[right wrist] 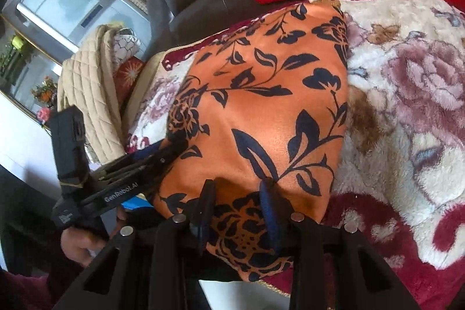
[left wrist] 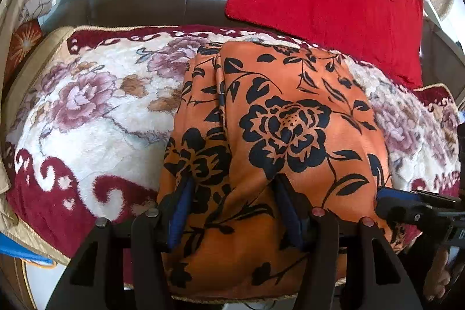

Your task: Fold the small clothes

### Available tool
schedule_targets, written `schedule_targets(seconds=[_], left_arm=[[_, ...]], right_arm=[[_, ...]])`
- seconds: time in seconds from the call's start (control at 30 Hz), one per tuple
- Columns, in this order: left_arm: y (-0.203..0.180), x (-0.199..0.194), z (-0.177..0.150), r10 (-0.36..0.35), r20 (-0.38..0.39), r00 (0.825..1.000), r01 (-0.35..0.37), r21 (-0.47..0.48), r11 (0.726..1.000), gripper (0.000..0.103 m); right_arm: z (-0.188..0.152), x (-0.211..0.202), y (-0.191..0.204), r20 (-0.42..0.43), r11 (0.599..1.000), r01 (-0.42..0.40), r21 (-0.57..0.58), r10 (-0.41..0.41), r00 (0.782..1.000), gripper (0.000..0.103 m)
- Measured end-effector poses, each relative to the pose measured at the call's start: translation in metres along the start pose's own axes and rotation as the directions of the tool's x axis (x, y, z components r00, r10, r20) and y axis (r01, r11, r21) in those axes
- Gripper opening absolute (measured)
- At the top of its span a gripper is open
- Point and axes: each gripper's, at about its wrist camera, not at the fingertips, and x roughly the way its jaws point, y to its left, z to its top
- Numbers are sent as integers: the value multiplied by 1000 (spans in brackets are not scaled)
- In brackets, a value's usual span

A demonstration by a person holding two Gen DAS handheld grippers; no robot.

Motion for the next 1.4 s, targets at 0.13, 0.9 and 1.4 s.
schedule_targets(seconds=[0.13,0.9,1.4], left_arm=[[8,-18,15,-33,-4,999,33,-34,999,59],[9,-9,44,82,-30,996,-82,18,997,64],[-10,-15,5,125,-43,991,-121,85,989,83]], right_arm=[[26,-18,-4,33,999,-29,40,27,999,38],[78,-11,-24,131,995,47,92,-59,990,39],[9,-25,-17,95,994,87,67,-93,991,66]])
